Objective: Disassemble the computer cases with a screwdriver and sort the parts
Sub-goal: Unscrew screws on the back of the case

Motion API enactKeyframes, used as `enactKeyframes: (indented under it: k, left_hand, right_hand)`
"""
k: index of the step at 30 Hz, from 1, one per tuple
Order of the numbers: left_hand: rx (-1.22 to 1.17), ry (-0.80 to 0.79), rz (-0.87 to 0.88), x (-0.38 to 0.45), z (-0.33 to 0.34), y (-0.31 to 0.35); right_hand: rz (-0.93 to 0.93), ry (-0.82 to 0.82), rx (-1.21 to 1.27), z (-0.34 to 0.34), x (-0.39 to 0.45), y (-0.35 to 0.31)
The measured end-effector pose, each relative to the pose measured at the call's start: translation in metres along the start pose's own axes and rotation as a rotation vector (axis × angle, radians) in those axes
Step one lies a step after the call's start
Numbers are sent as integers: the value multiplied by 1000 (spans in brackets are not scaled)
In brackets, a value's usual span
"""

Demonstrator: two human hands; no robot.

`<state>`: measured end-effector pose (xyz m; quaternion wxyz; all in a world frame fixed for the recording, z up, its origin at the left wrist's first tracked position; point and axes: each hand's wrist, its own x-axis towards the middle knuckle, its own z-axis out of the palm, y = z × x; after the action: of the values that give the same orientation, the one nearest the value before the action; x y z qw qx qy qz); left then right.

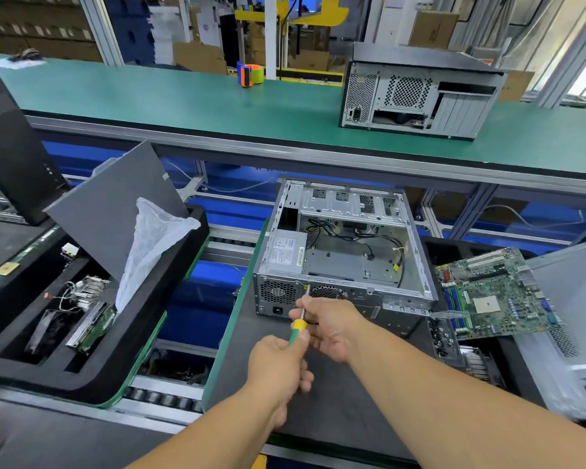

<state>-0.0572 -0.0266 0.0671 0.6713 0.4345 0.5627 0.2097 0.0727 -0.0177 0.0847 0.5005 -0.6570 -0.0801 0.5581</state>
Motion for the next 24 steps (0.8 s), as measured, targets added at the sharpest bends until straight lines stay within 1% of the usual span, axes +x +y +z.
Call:
enactKeyframes:
  k: [3, 4, 5, 7, 10, 12, 14, 15, 18, 20, 22, 24]
  left_hand:
    - [-311, -180, -316, -1, -7, 7]
    - [-381, -229, -382, -1, -8, 7]
    - [-418, -250, -407, -1, -8, 7]
    - [-409, -241, -383, -2, -8, 6]
    - [-266, -153, -209, -3, -5, 4]
    - [-198, -124, -142, -3, -3, 5]
    - [-212, -135, -165, -4, -2, 8]
    - [-233, -172, -204, -4, -3, 9]
    - [-353, -343, -355, -10, -5, 14]
    - [-438, -419, -396, -12, -6, 14]
    - [-435, -418, -386, -12, -6, 14]
    - [-283, -304, -282, -10, -4, 10]
  right_hand:
    - [-8, 3, 33, -1, 2, 2]
    - [-11, -1, 39, -1, 3, 3]
    - [-12, -6, 42, -1, 3, 3]
    - [-13, -4, 39, 0, 4, 3]
    - [-39, 21, 12, 2, 8, 3]
    - [-58, 35, -12, 3, 10, 3]
    - [-67, 52, -36, 3, 11, 4]
    - [-67, 58, -35, 2, 11, 4]
    - [-19, 31, -9, -1, 11, 2]
    - [25, -4, 19, -2, 11, 0]
    - [29, -15, 29, -2, 11, -1]
    - [-1, 0, -3, 0, 10, -1]
